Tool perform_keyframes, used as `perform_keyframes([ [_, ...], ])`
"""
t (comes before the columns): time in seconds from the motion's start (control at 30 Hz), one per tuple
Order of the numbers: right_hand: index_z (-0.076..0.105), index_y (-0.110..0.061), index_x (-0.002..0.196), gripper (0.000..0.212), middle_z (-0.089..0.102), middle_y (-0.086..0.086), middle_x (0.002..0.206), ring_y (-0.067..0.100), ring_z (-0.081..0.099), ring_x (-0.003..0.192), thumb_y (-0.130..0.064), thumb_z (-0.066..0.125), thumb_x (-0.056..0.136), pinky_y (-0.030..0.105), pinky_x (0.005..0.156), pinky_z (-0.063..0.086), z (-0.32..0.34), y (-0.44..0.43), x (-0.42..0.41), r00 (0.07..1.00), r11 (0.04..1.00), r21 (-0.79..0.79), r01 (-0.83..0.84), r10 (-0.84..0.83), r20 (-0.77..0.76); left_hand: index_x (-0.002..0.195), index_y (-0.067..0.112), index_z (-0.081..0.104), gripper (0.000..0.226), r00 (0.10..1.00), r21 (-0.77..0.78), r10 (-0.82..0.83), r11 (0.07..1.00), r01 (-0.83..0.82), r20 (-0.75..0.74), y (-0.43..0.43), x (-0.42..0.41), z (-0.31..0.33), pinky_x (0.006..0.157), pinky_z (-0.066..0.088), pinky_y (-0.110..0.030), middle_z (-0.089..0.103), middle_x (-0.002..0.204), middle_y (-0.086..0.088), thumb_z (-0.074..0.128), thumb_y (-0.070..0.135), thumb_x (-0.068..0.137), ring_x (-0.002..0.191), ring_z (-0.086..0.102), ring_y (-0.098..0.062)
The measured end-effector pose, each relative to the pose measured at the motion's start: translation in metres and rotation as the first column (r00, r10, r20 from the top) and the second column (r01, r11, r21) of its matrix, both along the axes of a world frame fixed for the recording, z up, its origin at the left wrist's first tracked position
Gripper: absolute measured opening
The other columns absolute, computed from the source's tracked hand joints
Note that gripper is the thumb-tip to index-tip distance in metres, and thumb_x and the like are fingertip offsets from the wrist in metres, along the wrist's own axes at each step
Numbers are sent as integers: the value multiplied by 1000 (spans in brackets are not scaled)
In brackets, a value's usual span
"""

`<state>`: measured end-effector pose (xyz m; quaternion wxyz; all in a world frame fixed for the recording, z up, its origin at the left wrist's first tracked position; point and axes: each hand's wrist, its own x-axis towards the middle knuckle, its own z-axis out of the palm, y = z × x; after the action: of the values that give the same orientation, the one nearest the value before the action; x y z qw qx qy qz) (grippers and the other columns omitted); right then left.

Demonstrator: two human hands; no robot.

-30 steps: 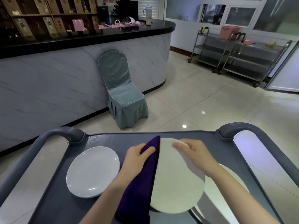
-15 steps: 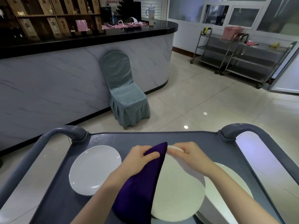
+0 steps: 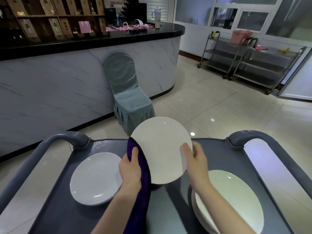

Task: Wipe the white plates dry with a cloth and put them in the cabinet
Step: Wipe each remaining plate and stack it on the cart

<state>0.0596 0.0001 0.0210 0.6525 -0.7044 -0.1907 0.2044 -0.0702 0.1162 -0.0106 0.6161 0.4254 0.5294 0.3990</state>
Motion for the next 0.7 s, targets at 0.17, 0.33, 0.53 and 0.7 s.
perform_keyframes([
  [0.17,67,-32,85,10,65,-25,74,-5,55,64,-36,66,94,8,59,40,44,5,51,840,864,-312,-395,477,257,77,17,69,27,905,323,-327,855,406,-273,20,-9,12,71,54,-41,73,74,-1,62,37,94,70,68,-20],
  [0.33,47,-24,60,44,38,-18,52,0,35,51,-48,62,94,14,49,29,52,17,42,570,569,-599,-563,792,217,67,22,65,25,669,362,-569,567,740,-478,18,2,20,58,40,-19,65,61,6,68,32,91,56,51,-1],
  [0.53,33,-18,62,47,25,-5,62,13,24,60,-31,61,98,29,55,19,39,-1,44,842,872,-347,-345,451,296,83,14,71,29,888,183,-415,874,450,-200,-1,-6,1,65,53,-28,75,78,-4,60,38,96,68,65,-12],
  [0.7,56,-28,59,42,55,-15,56,6,50,55,-33,53,100,20,56,38,-5,-1,-23,945,955,33,296,-287,-156,90,9,69,29,997,-193,21,981,-7,72,-38,5,-21,81,56,-42,72,86,-9,60,35,97,79,65,-23],
])
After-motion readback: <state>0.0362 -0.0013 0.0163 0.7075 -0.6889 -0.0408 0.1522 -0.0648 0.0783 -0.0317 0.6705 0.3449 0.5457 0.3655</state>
